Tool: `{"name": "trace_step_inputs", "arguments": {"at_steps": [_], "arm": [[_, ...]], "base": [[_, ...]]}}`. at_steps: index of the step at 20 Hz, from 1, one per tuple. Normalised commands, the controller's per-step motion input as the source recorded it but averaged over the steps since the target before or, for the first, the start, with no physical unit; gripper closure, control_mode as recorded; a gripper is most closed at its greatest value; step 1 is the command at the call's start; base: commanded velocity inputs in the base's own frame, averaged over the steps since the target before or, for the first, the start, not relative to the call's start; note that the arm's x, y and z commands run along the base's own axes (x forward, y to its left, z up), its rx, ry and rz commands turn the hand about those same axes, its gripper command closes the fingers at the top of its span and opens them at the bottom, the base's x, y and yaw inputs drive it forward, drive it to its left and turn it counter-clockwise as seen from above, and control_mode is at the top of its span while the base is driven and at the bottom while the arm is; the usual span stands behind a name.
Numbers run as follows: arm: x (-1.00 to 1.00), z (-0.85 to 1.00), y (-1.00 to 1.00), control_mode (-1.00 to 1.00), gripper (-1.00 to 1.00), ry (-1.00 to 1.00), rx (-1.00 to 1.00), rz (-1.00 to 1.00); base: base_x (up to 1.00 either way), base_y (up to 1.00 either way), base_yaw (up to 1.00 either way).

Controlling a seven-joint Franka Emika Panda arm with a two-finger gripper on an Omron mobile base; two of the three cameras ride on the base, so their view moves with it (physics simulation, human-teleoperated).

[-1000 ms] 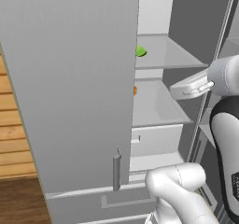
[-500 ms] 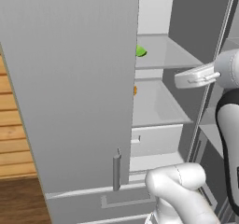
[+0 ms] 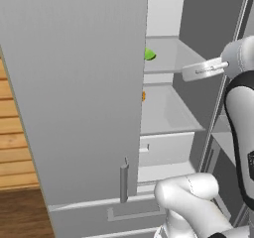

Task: Grab a lemon wedge from the fridge and one ice cube from the ice bowl, and put them in the glass of lemonade.

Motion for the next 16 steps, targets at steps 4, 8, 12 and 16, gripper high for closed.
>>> {"name": "trace_step_inputs", "arguments": {"at_steps": [4,8,12,16], "arm": [[0.34,-0.05,0.0,-1.0,-1.0,0.0,0.0,0.0],[0.46,-0.1,-0.04,-1.0,-1.0,0.0,0.0,0.0],[0.46,-0.01,-0.15,-1.0,-1.0,0.0,0.0,0.0],[0.41,-0.02,-0.01,-1.0,-1.0,0.05,0.0,0.0]], "base": [[0.0,0.0,0.0],[0.0,0.0,0.0],[0.0,0.0,0.0],[0.0,0.0,0.0]]}}
